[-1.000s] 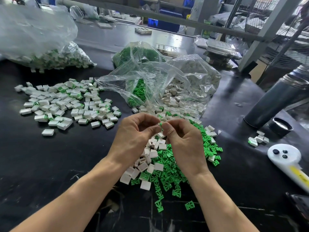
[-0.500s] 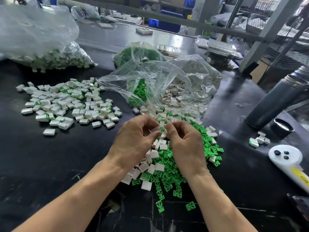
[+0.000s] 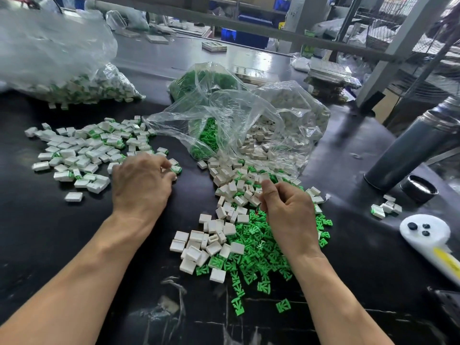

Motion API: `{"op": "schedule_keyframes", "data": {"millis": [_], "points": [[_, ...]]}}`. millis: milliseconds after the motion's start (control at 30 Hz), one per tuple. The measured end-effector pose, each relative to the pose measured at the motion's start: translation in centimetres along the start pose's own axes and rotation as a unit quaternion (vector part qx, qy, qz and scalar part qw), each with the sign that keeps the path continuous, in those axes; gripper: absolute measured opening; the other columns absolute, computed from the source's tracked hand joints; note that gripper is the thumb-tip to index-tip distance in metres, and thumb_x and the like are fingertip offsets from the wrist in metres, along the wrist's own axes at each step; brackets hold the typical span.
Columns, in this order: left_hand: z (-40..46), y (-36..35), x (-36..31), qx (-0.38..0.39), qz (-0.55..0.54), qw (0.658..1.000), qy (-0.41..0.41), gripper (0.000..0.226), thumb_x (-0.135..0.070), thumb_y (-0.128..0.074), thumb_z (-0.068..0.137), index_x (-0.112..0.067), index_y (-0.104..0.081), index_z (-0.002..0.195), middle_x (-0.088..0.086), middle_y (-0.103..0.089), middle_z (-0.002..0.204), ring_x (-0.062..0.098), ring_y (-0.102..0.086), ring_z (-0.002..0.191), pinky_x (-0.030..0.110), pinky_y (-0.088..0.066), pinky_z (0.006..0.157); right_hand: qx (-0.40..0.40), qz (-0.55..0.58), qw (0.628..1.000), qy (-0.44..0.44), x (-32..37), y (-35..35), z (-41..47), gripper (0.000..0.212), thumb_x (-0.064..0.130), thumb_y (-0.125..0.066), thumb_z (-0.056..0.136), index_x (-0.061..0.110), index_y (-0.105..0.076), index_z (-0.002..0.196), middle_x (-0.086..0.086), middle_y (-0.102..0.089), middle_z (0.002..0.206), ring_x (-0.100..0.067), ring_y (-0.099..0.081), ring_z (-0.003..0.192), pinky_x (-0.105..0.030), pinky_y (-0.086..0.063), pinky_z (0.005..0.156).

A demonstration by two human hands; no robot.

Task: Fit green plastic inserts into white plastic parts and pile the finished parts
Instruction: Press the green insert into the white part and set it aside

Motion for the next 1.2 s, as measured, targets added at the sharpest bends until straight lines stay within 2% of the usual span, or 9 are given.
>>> {"op": "schedule_keyframes", "data": {"millis": [167, 267, 400, 500, 600, 767, 900, 1033, 1200], "points": [[0.6, 0.1, 1.6, -0.014, 0.03, 0.999, 0.035, 0.029, -0.027, -0.081, 0.086, -0.016, -0.075, 0.112, 0.018, -0.066, 0.11, 0.041, -0.06, 0.109, 0.051, -0.043, 0.094, -0.01, -0.034, 0.999, -0.012, -0.3, 0.6, 0.3, 0.045, 0.047, -0.059, 0.101, 0.019, -0.065, 0.066, 0.004, -0.064, 0.06, -0.012, -0.054, 0.055, -0.032, -0.045, 0.056], [0.5, 0.2, 0.4, -0.021, -0.022, 1.0, -0.005, 0.02, -0.023, -0.079, 0.087, -0.016, -0.076, 0.106, 0.014, -0.068, 0.104, 0.037, -0.062, 0.101, 0.049, -0.047, 0.091, -0.01, -0.073, 0.997, -0.021, -0.5, 1.2, 0.6, 0.043, 0.048, -0.059, 0.101, 0.015, -0.067, 0.074, 0.0, -0.068, 0.07, -0.023, -0.063, 0.069, -0.043, -0.054, 0.067], [-0.7, -1.2, -1.6, 0.052, -0.132, 0.989, -0.039, 0.007, -0.023, -0.079, 0.088, -0.025, -0.076, 0.095, -0.014, -0.062, 0.085, 0.005, -0.059, 0.074, 0.023, -0.047, 0.073, -0.002, -0.156, 0.987, -0.029, -0.6, 2.1, 1.1, 0.031, 0.048, -0.063, 0.098, 0.023, -0.071, 0.082, 0.007, -0.068, 0.074, -0.02, -0.064, 0.078, -0.039, -0.053, 0.074], [-1.9, -2.7, -2.8, 0.112, -0.151, 0.98, -0.062, 0.005, -0.028, -0.077, 0.09, -0.032, -0.074, 0.09, -0.025, -0.057, 0.078, -0.011, -0.052, 0.075, 0.008, -0.035, 0.066, 0.023, -0.206, 0.978, -0.03, -0.6, 2.4, 1.3, 0.019, 0.047, -0.07, 0.094, 0.031, -0.075, 0.085, 0.02, -0.063, 0.076, -0.011, -0.062, 0.08, -0.032, -0.048, 0.075], [-2.6, -3.7, -3.6, 0.156, -0.151, 0.974, -0.062, 0.01, -0.036, -0.076, 0.09, -0.036, -0.072, 0.081, -0.024, -0.062, 0.079, -0.009, -0.054, 0.077, 0.015, -0.038, 0.067, 0.054, -0.219, 0.974, -0.029, -0.4, 2.2, 1.1, 0.011, 0.048, -0.076, 0.089, 0.037, -0.077, 0.087, 0.027, -0.058, 0.082, 0.007, -0.052, 0.078, -0.028, -0.043, 0.077], [-3.4, -4.9, -4.1, 0.215, -0.139, 0.965, -0.05, 0.015, -0.047, -0.074, 0.09, -0.039, -0.07, 0.078, -0.025, -0.062, 0.079, -0.01, -0.054, 0.076, 0.013, -0.037, 0.064, 0.098, -0.288, 0.952, -0.028, -0.2, 0.6, 0.7, 0.012, 0.052, -0.076, 0.088, 0.04, -0.074, 0.091, 0.016, -0.06, 0.102, -0.01, -0.057, 0.096, -0.033, -0.048, 0.09], [-3.8, -5.1, -4.3, 0.205, -0.157, 0.965, -0.036, 0.021, -0.054, -0.071, 0.09, -0.033, -0.074, 0.086, -0.022, -0.062, 0.082, -0.005, -0.058, 0.079, 0.027, -0.052, 0.076, 0.093, -0.335, 0.937, -0.024, 0.1, 0.0, 0.6, 0.015, 0.052, -0.074, 0.089, 0.039, -0.073, 0.097, 0.013, -0.056, 0.102, -0.011, -0.051, 0.095, -0.031, -0.039, 0.083], [-3.9, -4.8, -4.9, 0.178, -0.135, 0.973, -0.054, 0.017, -0.051, -0.069, 0.092, -0.035, -0.073, 0.09, -0.023, -0.053, 0.082, -0.008, -0.048, 0.076, 0.027, -0.042, 0.079, 0.088, -0.346, 0.934, -0.021, 0.2, -0.1, 0.5, 0.015, 0.05, -0.075, 0.09, 0.037, -0.073, 0.098, 0.012, -0.057, 0.103, -0.011, -0.052, 0.095, -0.03, -0.039, 0.084], [-4.1, -5.0, -5.2, 0.184, -0.137, 0.972, -0.054, 0.015, -0.047, -0.069, 0.094, -0.036, -0.075, 0.087, -0.022, -0.054, 0.081, -0.009, -0.049, 0.075, 0.025, -0.041, 0.081, 0.084, -0.336, 0.938, -0.012, 0.2, 0.0, 0.4, 0.013, 0.046, -0.075, 0.09, 0.035, -0.068, 0.093, 0.014, -0.057, 0.099, -0.011, -0.056, 0.094, -0.03, -0.039, 0.083]]}}
Point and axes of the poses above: each hand's wrist, its own z-axis towards the middle knuckle, its own y-axis out of the back of the hand, x = y × z, the point moved 8 cm from there along z, towards the middle knuckle
